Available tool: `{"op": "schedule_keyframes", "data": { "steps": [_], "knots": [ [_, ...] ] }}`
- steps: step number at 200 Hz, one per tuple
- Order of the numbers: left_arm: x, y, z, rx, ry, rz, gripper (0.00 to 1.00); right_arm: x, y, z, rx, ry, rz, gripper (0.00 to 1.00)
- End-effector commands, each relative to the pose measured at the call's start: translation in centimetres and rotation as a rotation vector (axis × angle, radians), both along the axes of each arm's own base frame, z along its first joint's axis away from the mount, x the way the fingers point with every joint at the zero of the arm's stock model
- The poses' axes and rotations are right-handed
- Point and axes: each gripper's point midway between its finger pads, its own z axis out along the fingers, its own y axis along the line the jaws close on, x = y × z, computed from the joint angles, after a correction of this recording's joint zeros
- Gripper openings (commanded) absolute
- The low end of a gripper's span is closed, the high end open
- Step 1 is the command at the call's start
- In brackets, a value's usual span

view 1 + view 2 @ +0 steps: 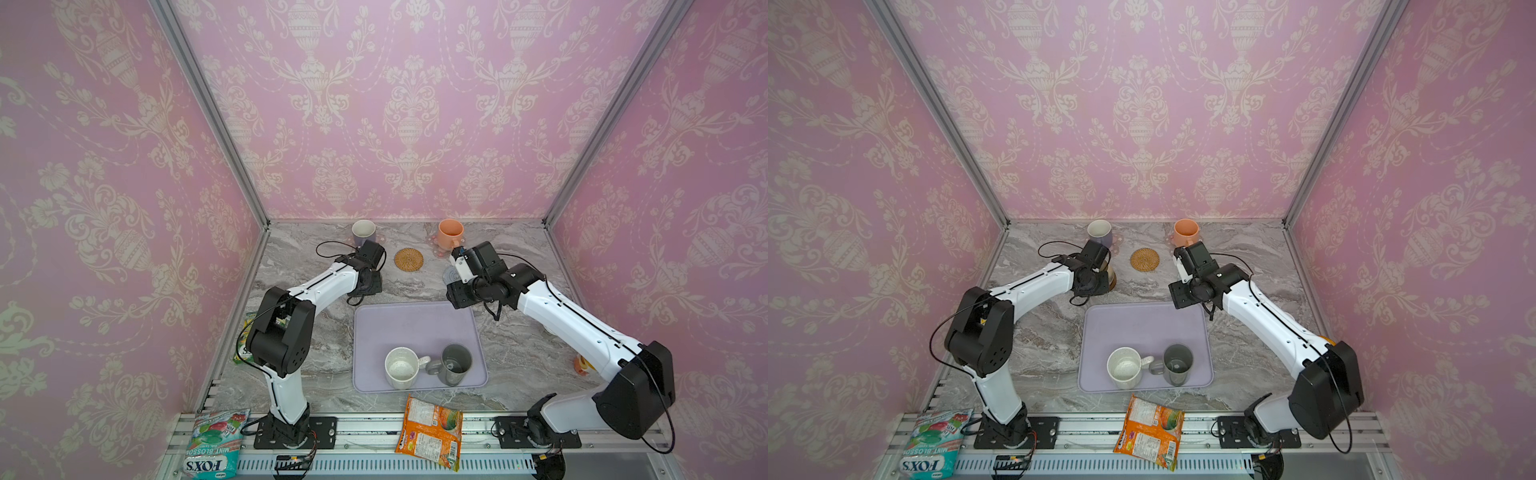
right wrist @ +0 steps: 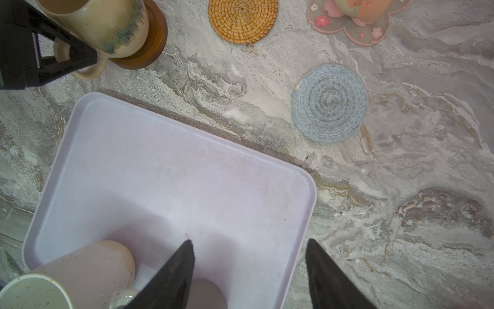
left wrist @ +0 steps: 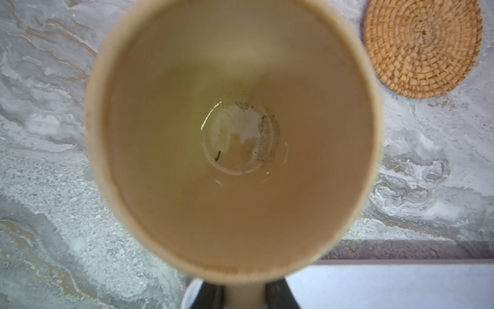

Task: Place cups on coasters
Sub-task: Place the cup on the coaster.

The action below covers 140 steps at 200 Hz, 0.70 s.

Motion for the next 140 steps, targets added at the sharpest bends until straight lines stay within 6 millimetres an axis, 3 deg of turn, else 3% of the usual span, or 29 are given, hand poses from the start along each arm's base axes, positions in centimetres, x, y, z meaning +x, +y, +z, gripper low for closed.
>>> {"op": "schedule_keyframes", "data": {
  "steps": [1,65,140],
  "knots": [
    [0.08,-0.17,-0.76,-0.004,0.013,0.007,0.21,-0.47,0.22,0.31,0.022,-0.009,0.006,0.68],
    [0.33,-0.86,-0.88,-0.002,0.047,-0.041,0.28,-0.56,0.24,0.21,0.024,-0.006,0.007,0.68],
    [0.85,-1.09,-0.54,0.001,0.039,-0.043,0.29,-0.40,0.32,0.27,0.023,-0.008,0.010,0.68]
  ]
}}
